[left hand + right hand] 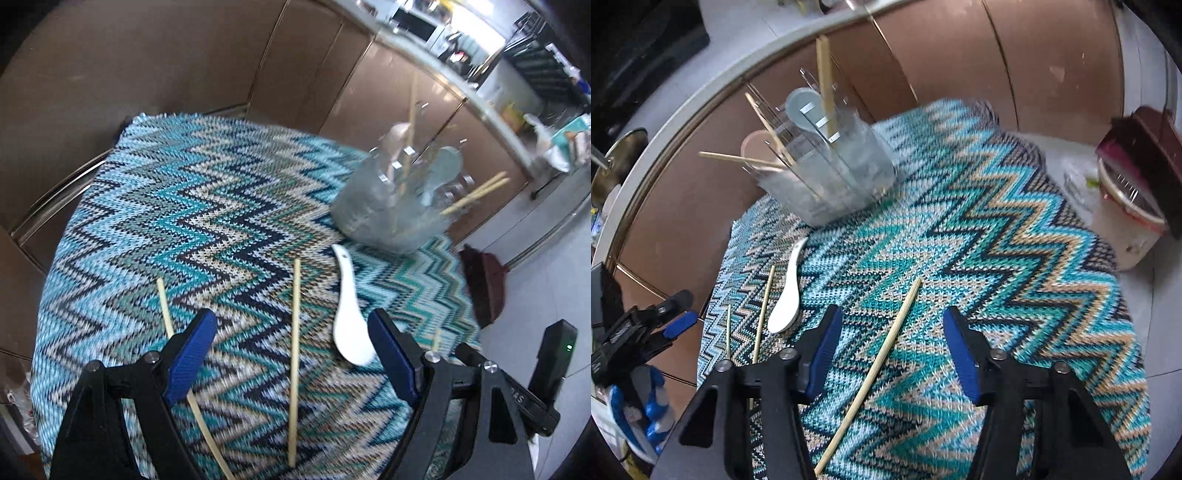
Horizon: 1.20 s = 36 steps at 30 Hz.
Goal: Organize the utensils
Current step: 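Grasp a wooden chopstick with the left tool while the right tool grasps another chopstick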
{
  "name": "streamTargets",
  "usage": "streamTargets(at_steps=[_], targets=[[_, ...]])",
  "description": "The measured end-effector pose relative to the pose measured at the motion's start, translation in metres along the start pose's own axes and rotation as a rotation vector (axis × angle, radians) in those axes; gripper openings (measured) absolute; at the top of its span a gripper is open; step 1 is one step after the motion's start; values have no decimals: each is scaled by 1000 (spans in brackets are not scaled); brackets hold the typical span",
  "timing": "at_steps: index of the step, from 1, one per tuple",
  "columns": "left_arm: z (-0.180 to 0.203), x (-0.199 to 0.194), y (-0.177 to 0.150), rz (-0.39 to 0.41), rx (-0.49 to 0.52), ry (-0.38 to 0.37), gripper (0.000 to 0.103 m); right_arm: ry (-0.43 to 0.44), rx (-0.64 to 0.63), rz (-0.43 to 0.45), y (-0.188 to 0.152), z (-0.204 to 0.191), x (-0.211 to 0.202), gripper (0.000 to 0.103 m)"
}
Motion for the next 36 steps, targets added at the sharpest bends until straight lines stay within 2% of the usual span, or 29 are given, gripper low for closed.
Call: streamTargets(at_steps=[7, 14, 16, 18, 22, 24, 29, 36], targets=[[-4, 32, 18, -79, 41, 46, 83, -32, -45, -83, 4, -7, 28, 41], [2, 52, 21, -169, 45, 42, 81, -51, -75, -119, 6, -8, 43, 33], [2, 57, 21, -203, 44, 56, 73, -50, -81, -126, 8, -9, 44, 31], [0, 63, 20, -238, 31, 62, 57, -51, -85, -135, 10, -9, 46, 27], [-2, 74, 19, -284, 17, 67, 46, -45, -90, -156, 13, -7, 50, 23], [-1, 79, 19, -300, 15, 66, 36, -34, -80, -170, 14, -5, 51, 21], [5, 91, 21, -334, 35, 90, 27, -37, -88, -194, 17, -1, 51, 13], [4, 111, 20, -390, 40, 119, 15, -49, -143, -242, 16, -8, 51, 13]])
Point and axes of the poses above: each gripper's, at about its wrist camera, not at the fingertips, and x roughly the way its jaws point, z to its right, y to its top, the point moved 6 cm from there along x, roughly the way its jaws point, and after that the axes turned 13 degrees about -y, right-handed, at the moved point
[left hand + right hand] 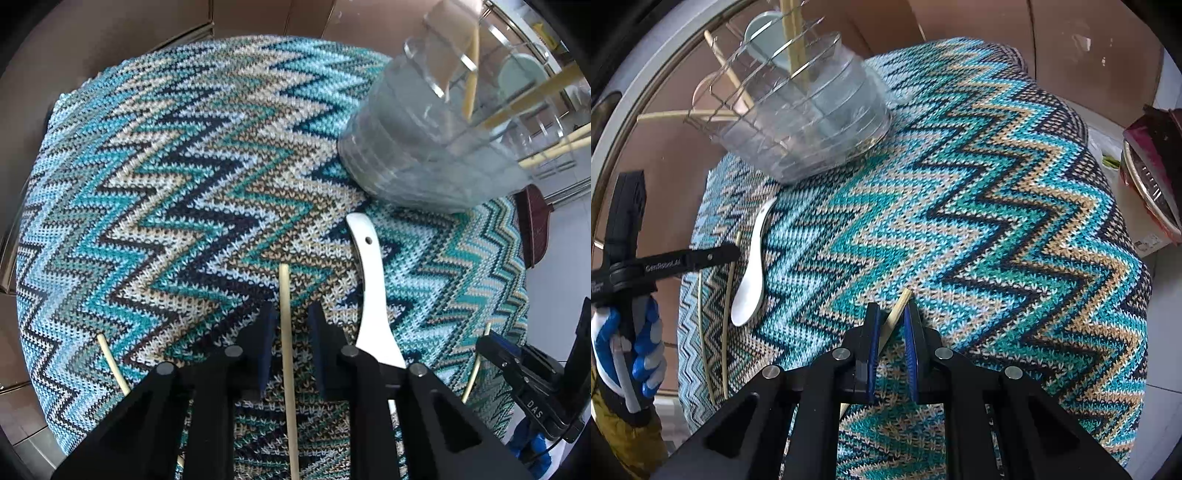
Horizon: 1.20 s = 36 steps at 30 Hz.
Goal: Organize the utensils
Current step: 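Grasp a wooden chopstick with the left tool while the right tool grasps another chopstick, then lift both chopsticks up and over into the wire holder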
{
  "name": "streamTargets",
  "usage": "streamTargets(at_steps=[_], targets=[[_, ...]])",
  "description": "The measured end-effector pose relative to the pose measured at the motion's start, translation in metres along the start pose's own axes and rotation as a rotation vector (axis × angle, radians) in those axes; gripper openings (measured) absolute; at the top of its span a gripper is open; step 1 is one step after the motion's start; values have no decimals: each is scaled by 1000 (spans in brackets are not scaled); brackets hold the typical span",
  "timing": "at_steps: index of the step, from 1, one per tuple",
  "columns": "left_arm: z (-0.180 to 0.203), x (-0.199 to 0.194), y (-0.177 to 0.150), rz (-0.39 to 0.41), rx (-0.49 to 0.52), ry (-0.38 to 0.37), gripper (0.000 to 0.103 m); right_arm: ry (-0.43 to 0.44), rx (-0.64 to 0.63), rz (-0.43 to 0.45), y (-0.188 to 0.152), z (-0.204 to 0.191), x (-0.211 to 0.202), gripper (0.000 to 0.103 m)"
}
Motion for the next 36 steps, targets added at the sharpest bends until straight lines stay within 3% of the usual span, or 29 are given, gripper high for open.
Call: streamTargets(at_steps=[8, 15, 27, 36], targets=[[-3, -2, -5, 43, 22, 6, 5, -12, -19, -26, 4, -5, 5, 12], [-2, -42, -22, 207, 65, -35, 5, 22, -22, 23, -2, -7, -13, 7], [15, -139, -54, 455, 138, -60, 5, 135, -171, 373, -18, -29, -121, 6], [66, -226, -38, 651, 197, -176, 5, 186, -173, 659, 19, -55, -216, 6]])
Point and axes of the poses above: each gripper's, at about its wrist camera, not at the fingertips, and x roughly the way its jaws point, z to its right, y to its top, the point moved 6 cm from there along x, roughly the way its jaws point, and after that the axes turned 13 degrees about -y, right-handed, at the moved point
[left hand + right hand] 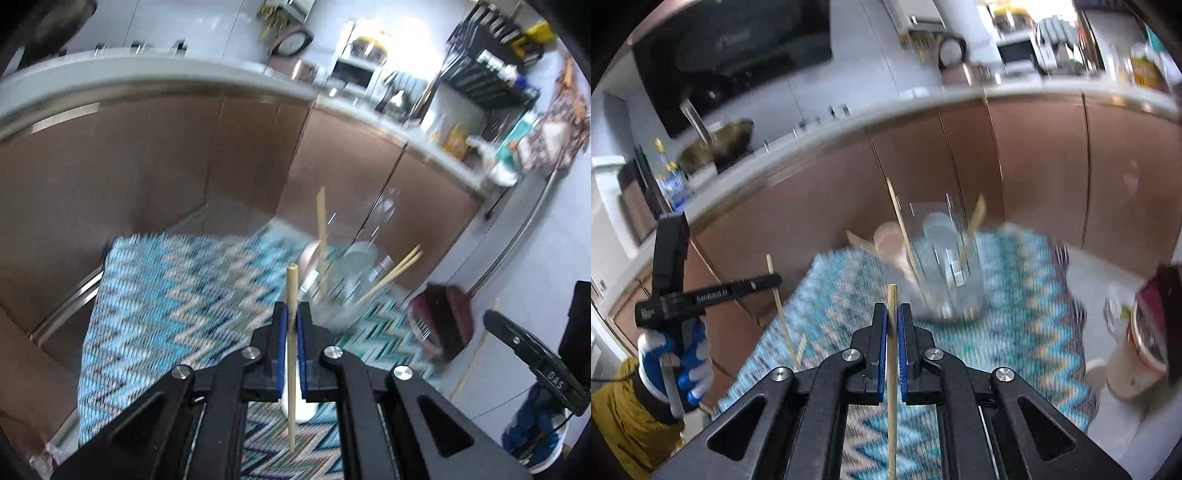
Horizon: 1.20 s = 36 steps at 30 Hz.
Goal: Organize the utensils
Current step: 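Lift both chopsticks up and over into the wire holder, then open both tools to release the chopsticks into the holder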
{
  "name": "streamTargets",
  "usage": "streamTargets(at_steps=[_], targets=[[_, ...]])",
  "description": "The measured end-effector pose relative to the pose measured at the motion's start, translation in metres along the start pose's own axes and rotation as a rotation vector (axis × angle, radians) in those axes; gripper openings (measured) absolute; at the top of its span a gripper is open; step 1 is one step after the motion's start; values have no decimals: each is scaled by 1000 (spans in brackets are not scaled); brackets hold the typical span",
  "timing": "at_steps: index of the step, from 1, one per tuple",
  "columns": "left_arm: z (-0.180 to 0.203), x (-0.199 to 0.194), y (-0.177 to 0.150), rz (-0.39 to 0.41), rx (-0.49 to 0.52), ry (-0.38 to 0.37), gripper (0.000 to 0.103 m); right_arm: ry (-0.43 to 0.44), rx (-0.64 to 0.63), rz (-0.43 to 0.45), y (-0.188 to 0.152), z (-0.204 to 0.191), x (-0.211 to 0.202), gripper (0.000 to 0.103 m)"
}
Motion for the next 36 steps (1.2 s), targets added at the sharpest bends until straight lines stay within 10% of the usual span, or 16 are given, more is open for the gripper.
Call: streamTargets(at_steps=[8, 16, 36], targets=[[53, -13, 87, 186, 52, -119, 5, 11, -21, 250, 96, -20, -14, 6], [57, 46, 128, 255, 101, -41, 5, 1, -19, 368, 144, -23, 23, 6], [20, 136, 79, 256, 153, 110, 6, -61, -100, 294, 87, -15, 125, 6]])
Point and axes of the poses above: each gripper's, at about its wrist camera, not at the fingertips, and x roughly the way its jaws point, z to its right, y to its top, the point moved 6 cm from there along x, roughly the way its jaws point, and after that the axes turned 13 degrees about -y, right-handed, at the moved point
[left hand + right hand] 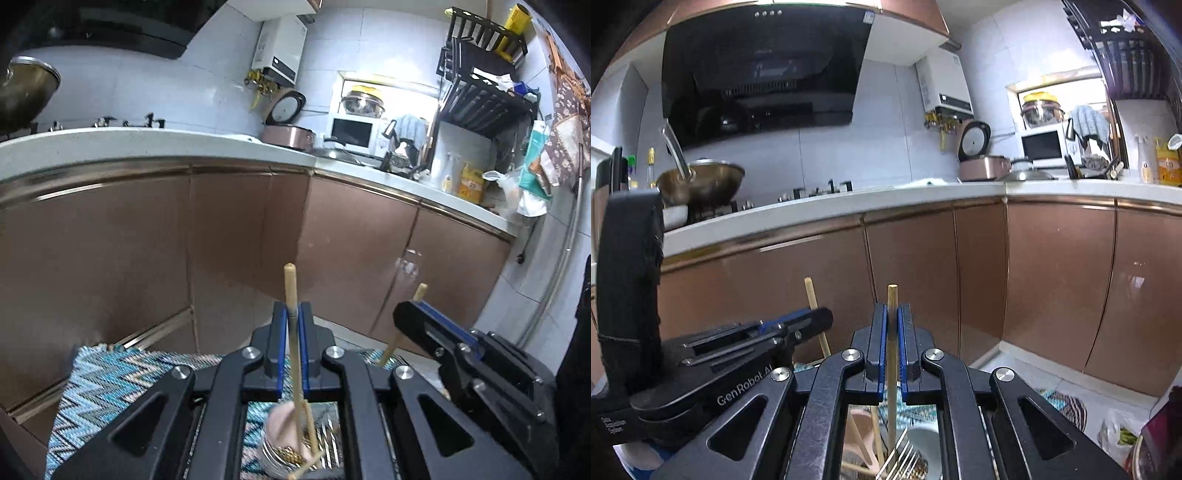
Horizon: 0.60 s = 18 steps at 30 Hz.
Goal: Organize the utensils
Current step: 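Open both tools to release the chopsticks into the holder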
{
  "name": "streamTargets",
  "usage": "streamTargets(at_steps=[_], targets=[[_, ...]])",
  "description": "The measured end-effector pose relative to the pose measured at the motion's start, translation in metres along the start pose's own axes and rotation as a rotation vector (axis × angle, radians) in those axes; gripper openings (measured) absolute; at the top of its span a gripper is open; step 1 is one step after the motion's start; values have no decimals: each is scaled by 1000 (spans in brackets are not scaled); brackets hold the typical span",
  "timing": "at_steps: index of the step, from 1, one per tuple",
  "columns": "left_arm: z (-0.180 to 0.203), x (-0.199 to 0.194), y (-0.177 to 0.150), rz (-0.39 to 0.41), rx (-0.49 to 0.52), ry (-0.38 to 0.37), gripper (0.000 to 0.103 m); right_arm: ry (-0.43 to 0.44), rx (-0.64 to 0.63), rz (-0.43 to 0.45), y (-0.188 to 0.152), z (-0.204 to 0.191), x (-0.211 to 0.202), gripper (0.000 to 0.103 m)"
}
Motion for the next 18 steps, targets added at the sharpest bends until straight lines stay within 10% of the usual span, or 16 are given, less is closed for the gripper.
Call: streamTargets(at_steps=[4, 8, 18], targets=[[3, -12, -1, -4, 14, 16, 10, -23, 7, -9, -2, 3, -11, 29], [6, -38, 2, 15, -10, 5, 36, -53, 16, 22, 11, 7, -39, 49], [28, -151, 24, 200, 85, 77, 38, -127, 49, 120, 31, 12, -140, 98]])
Point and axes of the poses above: each gripper's, at about its wrist camera, not at the fingertips, and x roughly the way its jaws point, z to its right, y to its top, the point moved 6 cm from there along x, roughly the way its jaws point, and after that the axes turned 13 degrees about -y, right-handed, at the moved point
